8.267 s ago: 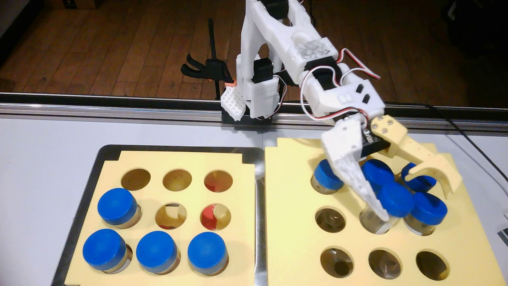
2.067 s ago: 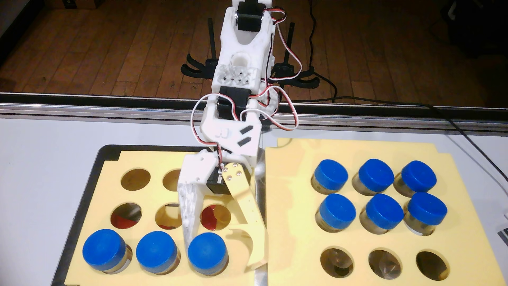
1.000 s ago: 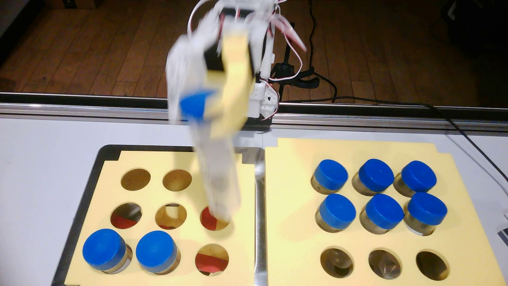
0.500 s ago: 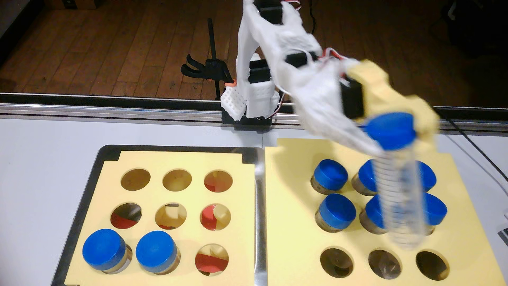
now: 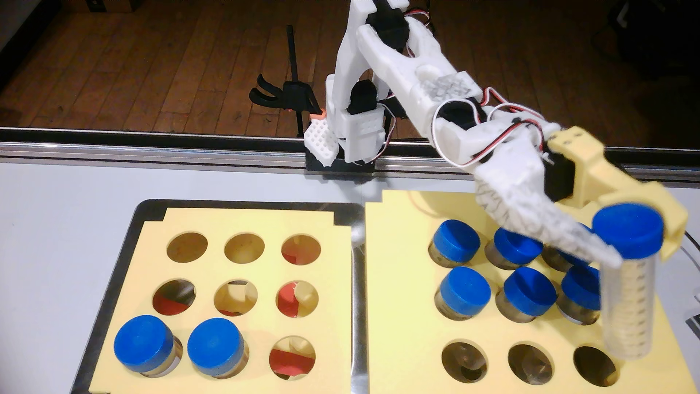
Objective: Move the test tubes
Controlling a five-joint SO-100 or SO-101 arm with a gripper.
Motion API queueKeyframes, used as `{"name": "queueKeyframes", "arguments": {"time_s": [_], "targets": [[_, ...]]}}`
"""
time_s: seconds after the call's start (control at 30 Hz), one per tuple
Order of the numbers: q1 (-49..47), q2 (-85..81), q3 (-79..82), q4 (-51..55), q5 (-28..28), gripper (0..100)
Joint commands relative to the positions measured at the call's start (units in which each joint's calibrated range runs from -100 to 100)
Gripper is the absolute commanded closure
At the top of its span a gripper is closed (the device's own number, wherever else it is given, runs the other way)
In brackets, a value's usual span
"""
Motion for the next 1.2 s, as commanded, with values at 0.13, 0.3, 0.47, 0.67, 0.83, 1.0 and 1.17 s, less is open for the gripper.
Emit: {"name": "queueKeyframes", "arguments": {"time_s": [0.13, 0.3, 0.47, 0.67, 0.83, 1.0, 1.17], "targets": [[0.1, 0.2, -2.1, 7.8, 0.7, 89], [-0.4, 2.6, -2.7, 7.9, 2.8, 89], [-0.2, 6.5, -6.8, 8.0, 2.4, 87], [1.7, 6.6, -10.1, 16.7, 2.8, 64], [3.8, 6.3, -10.7, 16.2, 2.8, 64], [11.9, -3.5, -12.0, 16.4, 2.8, 64], [24.0, -19.9, 1.3, 16.7, 2.8, 64]]}}
